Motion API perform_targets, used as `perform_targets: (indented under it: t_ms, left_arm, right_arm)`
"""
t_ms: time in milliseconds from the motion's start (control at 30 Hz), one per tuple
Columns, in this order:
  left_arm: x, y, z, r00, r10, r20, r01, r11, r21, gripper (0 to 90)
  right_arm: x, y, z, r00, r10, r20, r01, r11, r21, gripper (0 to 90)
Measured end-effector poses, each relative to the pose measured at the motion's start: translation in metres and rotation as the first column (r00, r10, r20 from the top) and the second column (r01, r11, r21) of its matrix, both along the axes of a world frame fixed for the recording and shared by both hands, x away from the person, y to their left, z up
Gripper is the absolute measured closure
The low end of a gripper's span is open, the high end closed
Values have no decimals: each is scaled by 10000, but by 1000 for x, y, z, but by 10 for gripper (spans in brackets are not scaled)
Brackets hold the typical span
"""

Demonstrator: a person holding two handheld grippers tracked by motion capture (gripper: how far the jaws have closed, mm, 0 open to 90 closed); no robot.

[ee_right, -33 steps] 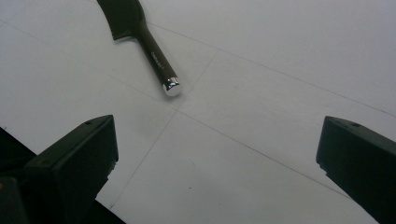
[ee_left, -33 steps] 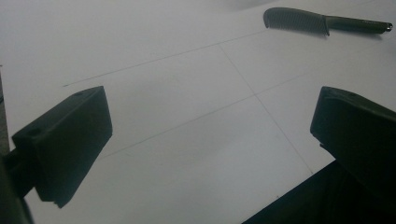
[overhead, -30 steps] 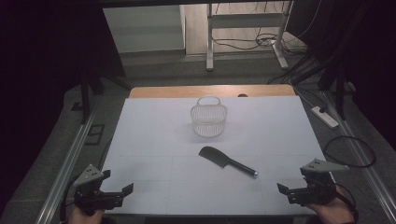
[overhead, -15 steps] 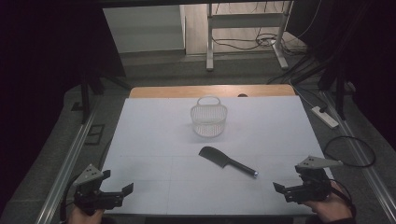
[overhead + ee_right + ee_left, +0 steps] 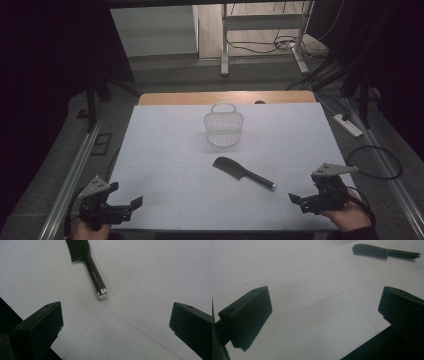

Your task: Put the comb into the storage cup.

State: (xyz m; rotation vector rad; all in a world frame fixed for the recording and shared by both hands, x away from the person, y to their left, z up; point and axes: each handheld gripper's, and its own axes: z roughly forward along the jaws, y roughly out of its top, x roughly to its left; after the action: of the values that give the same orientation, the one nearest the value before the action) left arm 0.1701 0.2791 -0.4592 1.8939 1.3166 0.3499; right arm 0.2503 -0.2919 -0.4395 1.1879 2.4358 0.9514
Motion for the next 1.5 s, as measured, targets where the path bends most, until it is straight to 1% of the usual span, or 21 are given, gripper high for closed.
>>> perform_targets:
  t_ms: [133, 233, 500, 600, 833, 933, 1500]
  left_arm:
    - [0, 0, 0, 10000, 17, -11, -17, 10000, -12, 0]
    - [0, 0, 0, 10000, 20, -10, -20, 10000, -22, 0]
    - [0, 1, 0, 10000, 9, -7, -9, 10000, -52, 0]
    - [0, 1, 0, 10000, 16, -16, -16, 10000, -63, 0]
    - [0, 1, 0, 10000, 7, -15, -7, 10000, -68, 0]
    - [0, 1, 0, 10000, 3, -26, -3, 10000, -96, 0]
    - [1, 1, 0, 10000, -2, -26, 2, 9999, -111, 0]
  right_arm:
    - [3, 2, 0, 10000, -6, -97, 6, 10000, 21, 0]
    - [6, 5, 0, 9999, 60, -152, -61, 10000, -63, 0]
    - [13, 14, -2, 9986, 449, -282, -456, 9986, -262, 0]
    - [16, 17, -2, 9981, 519, -332, -526, 9984, -201, 0]
    - [21, 24, -4, 9976, 631, -287, -639, 9976, -279, 0]
    - [23, 27, -4, 9974, 618, -376, -630, 9975, -318, 0]
    - [38, 43, -4, 9933, 989, -599, -1012, 9942, -363, 0]
